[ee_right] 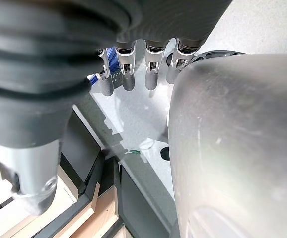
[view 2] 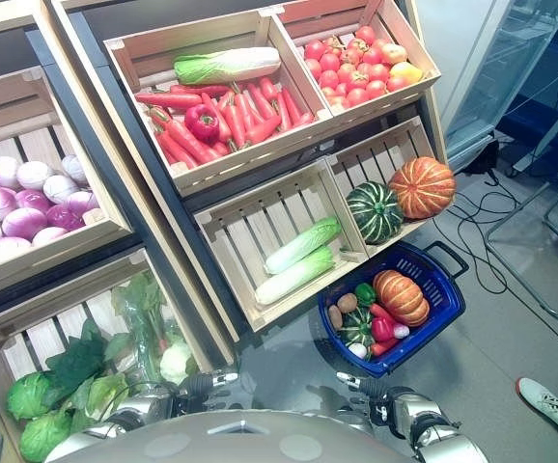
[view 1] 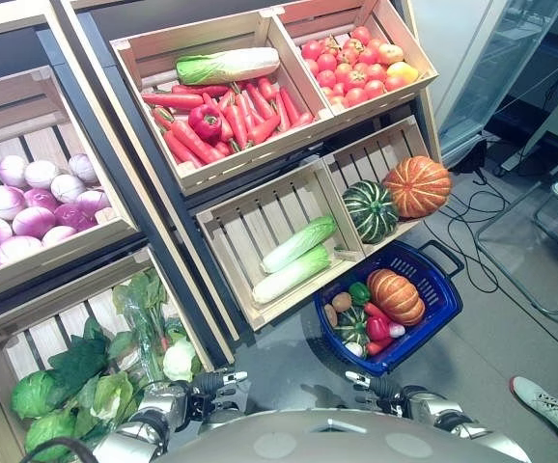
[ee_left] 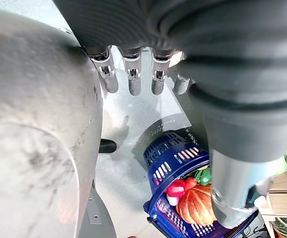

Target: Pick up fruits and vegetables into the basket

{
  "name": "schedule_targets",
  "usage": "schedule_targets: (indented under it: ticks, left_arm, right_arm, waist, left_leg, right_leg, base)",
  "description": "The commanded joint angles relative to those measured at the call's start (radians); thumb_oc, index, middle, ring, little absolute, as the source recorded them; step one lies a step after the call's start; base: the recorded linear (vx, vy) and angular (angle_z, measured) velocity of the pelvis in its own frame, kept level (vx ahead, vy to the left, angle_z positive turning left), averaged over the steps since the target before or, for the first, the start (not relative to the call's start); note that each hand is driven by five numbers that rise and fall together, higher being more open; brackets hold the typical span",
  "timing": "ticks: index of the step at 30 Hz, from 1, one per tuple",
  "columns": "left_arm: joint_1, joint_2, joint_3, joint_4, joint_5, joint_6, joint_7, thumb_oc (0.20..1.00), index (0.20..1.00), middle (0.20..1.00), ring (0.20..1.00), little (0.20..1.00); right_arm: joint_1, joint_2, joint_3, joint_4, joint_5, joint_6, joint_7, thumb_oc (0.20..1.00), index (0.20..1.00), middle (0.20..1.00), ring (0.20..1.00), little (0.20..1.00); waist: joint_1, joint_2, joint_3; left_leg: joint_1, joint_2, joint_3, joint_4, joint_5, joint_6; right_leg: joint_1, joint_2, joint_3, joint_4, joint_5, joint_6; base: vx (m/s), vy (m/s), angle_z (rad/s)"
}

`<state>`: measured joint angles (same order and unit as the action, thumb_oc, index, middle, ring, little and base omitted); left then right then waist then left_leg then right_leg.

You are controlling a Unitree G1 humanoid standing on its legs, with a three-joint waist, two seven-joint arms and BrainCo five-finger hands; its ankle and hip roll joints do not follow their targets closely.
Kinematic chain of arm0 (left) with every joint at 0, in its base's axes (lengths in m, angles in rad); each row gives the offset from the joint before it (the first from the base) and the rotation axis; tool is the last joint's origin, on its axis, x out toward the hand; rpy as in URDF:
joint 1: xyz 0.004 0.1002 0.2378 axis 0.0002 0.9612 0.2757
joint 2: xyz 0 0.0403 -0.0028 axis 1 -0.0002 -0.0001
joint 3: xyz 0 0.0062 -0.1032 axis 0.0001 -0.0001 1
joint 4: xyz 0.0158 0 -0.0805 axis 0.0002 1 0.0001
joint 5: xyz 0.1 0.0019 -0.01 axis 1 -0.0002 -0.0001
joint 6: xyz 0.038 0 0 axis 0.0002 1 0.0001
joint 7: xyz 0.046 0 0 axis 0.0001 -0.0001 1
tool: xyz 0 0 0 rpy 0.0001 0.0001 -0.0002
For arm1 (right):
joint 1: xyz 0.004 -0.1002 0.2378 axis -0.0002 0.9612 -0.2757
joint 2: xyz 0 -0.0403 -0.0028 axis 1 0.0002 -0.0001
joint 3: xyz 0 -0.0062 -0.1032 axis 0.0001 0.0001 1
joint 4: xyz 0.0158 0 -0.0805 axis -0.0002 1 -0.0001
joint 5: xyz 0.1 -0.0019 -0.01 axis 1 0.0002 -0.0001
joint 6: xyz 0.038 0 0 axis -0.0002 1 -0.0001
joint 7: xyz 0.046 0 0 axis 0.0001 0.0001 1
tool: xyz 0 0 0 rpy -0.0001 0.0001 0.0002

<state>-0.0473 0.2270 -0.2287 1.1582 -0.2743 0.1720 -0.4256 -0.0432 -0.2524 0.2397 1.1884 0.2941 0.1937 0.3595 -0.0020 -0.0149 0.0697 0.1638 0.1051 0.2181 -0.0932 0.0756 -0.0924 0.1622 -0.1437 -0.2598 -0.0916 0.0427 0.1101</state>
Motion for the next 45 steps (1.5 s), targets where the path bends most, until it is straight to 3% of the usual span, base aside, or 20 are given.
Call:
schedule_targets:
  ticks: [1, 12, 17, 20, 21, 22, 26, 28, 32, 33, 39, 41, 44, 45]
  left_arm:
    - [-0.034, -0.046, -0.028, 0.102, 0.063, 0.024, -0.008, 1.0, 1.0, 1.0, 1.0, 1.0]
    - [-0.034, -0.045, -0.044, 0.087, 0.045, -0.044, -0.025, 1.0, 1.0, 1.0, 1.0, 1.0]
    - [-0.049, -0.03, -0.071, 0.032, 0.026, -0.323, 0.107, 1.0, 1.0, 1.0, 1.0, 1.0]
    - [-0.069, -0.006, -0.058, -0.074, -0.047, -0.364, 0.168, 1.0, 1.0, 1.0, 1.0, 1.0]
    - [-0.073, -0.001, -0.055, -0.095, -0.069, -0.292, 0.171, 1.0, 1.0, 1.0, 1.0, 1.0]
    - [-0.068, 0.005, -0.043, -0.101, -0.1, -0.41, 0.15, 1.0, 1.0, 1.0, 1.0, 1.0]
    - [-0.047, 0.029, -0.033, -0.151, -0.107, -0.567, 0.134, 1.0, 1.0, 1.0, 1.0, 1.0]
    - [-0.038, 0.037, -0.038, -0.193, -0.091, -0.606, 0.16, 1.0, 1.0, 1.0, 1.0, 1.0]
    - [0.062, 0.153, -0.016, -0.578, -0.012, -0.599, 0.265, 1.0, 1.0, 1.0, 1.0, 1.0]
    - [0.082, 0.185, 0.001, -0.655, 0.003, -0.624, 0.28, 1.0, 1.0, 1.0, 1.0, 1.0]
    - [0.082, 0.232, 0.027, -0.775, 0.036, -0.704, 0.356, 1.0, 1.0, 1.0, 1.0, 1.0]
    - [0.051, 0.244, 0.016, -0.805, 0.082, -0.74, 0.454, 1.0, 1.0, 1.0, 1.0, 1.0]
    - [0.005, 0.257, -0.002, -0.822, 0.124, -0.762, 0.543, 1.0, 1.0, 1.0, 1.0, 1.0]
    - [-0.047, 0.276, -0.018, -0.84, 0.204, -0.755, 0.663, 1.0, 1.0, 1.0, 1.0, 1.0]
  right_arm:
    - [0.004, 0.051, 0.031, 0.07, 0.007, 0.041, 0.046, 1.0, 1.0, 1.0, 1.0, 1.0]
    - [0.005, 0.05, 0.042, 0.065, -0.004, 0.001, 0.033, 1.0, 1.0, 1.0, 1.0, 1.0]
    - [-0.006, 0.037, 0.058, 0.035, 0.033, -0.122, 0.065, 1.0, 1.0, 1.0, 1.0, 1.0]
    - [-0.01, 0.021, 0.059, -0.02, 0.1, -0.194, 0.074, 1.0, 1.0, 1.0, 1.0, 1.0]
    - [-0.011, 0.018, 0.059, -0.033, 0.115, -0.207, 0.07, 1.0, 1.0, 1.0, 1.0, 1.0]
    - [-0.015, 0.01, 0.048, -0.066, 0.148, -0.244, 0.064, 1.0, 1.0, 1.0, 1.0, 1.0]
    - [-0.025, -0.005, 0.003, -0.102, 0.222, -0.425, 0.061, 1.0, 1.0, 1.0, 1.0, 1.0]
    - [-0.02, -0.011, -0.008, -0.149, 0.238, -0.45, 0.046, 1.0, 1.0, 1.0, 1.0, 1.0]
    - [0.07, -0.048, -0.028, -0.567, 0.247, -0.41, -0.08, 1.0, 1.0, 1.0, 1.0, 1.0]
    - [0.1, -0.056, -0.036, -0.655, 0.248, -0.439, -0.093, 1.0, 1.0, 1.0, 1.0, 1.0]
    - [0.118, -0.081, -0.063, -0.788, 0.239, -0.554, -0.186, 1.0, 1.0, 1.0, 1.0, 1.0]
    - [0.098, -0.103, -0.075, -0.844, 0.203, -0.602, -0.312, 1.0, 1.0, 1.0, 1.0, 1.0]
    - [0.073, -0.13, -0.08, -0.89, 0.134, -0.625, -0.445, 1.0, 1.0, 1.0, 1.0, 1.0]
    - [0.046, -0.16, -0.083, -0.937, 0.09, -0.627, -0.545, 1.0, 1.0, 1.0, 1.0, 1.0]
  waist:
    - [0.007, -0.02, 0.058]
    - [0.004, -0.019, 0.058]
    - [0.004, -0.019, 0.065]
    - [0.004, -0.015, 0.067]
    - [0.003, -0.014, 0.068]
    - [0.005, -0.014, 0.068]
    - [0.01, -0.002, 0.072]
    - [0.009, 0.004, 0.076]
    - [-0.002, 0.008, 0.105]
    - [-0.008, 0.009, 0.115]
    - [-0.021, 0.016, 0.146]
    - [-0.031, 0.024, 0.172]
    - [-0.045, 0.033, 0.206]
    - [-0.061, 0.042, 0.243]
  left_leg:
    - [0.025, -0.041, 0.017, 0.031, -0.147, 0.06]
    - [0.027, -0.038, 0.018, 0.027, -0.144, 0.059]
    - [0.023, -0.033, 0.013, 0.028, -0.14, 0.052]
    - [0.022, -0.031, 0.006, 0.027, -0.138, 0.05]
    - [0.021, -0.03, 0.005, 0.028, -0.137, 0.049]
    - [0.018, -0.028, 0.005, 0.027, -0.136, 0.051]
    - [0.006, -0.025, 0.002, 0.026, -0.127, 0.051]
    - [0.006, -0.026, 0.0, 0.026, -0.126, 0.053]
    - [-0.013, -0.017, -0.008, 0.058, -0.128, 0.056]
    - [-0.026, -0.014, -0.013, 0.076, -0.129, 0.059]
    - [-0.061, -0.005, -0.028, 0.118, -0.13, 0.056]
    - [-0.096, 0.001, -0.03, 0.151, -0.129, 0.047]
    - [-0.133, 0.006, -0.029, 0.181, -0.127, 0.041]
    - [-0.174, 0.009, -0.025, 0.208, -0.123, 0.037]
  right_leg:
    - [-0.009, -0.026, -0.023, 0.059, -0.046, 0.031]
    - [-0.009, -0.024, -0.019, 0.06, -0.046, 0.031]
    - [-0.012, -0.023, -0.015, 0.063, -0.046, 0.033]
    - [-0.013, -0.024, -0.011, 0.065, -0.047, 0.033]
    - [-0.013, -0.024, -0.01, 0.065, -0.046, 0.033]
    - [-0.015, -0.023, -0.012, 0.063, -0.046, 0.032]
    - [-0.028, -0.017, -0.012, 0.066, -0.043, 0.023]
    - [-0.028, -0.018, -0.014, 0.071, -0.046, 0.021]
    - [-0.049, -0.023, -0.005, 0.132, -0.075, 0.009]
    - [-0.064, -0.021, 0.002, 0.159, -0.088, 0.003]
    - [-0.104, -0.021, 0.008, 0.215, -0.113, -0.013]
    - [-0.149, -0.026, 0.013, 0.255, -0.124, -0.019]
    - [-0.201, -0.031, 0.019, 0.298, -0.133, -0.025]
    - [-0.251, -0.032, 0.031, 0.335, -0.142, -0.03]
  base:
    - [0.0, 0.0, 0.0]
    - [0.0, 0.0, 0.0]
    - [0.0, 0.0, 0.0]
    - [0.03, -0.019, 0.02]
    - [0.04, -0.035, 0.0]
    - [0.04, -0.054, 0.01]
    - [0.04, -0.026, 0.01]
    - [0.05, -0.004, 0.02]
    - [0.05, -0.051, 0.08]
    - [0.03, -0.065, 0.12]
    - [0.04, -0.043, 0.02]
    - [0.0, -0.016, 0.01]
    - [-0.04, 0.009, -0.01]
    - [-0.15, 0.023, -0.1]
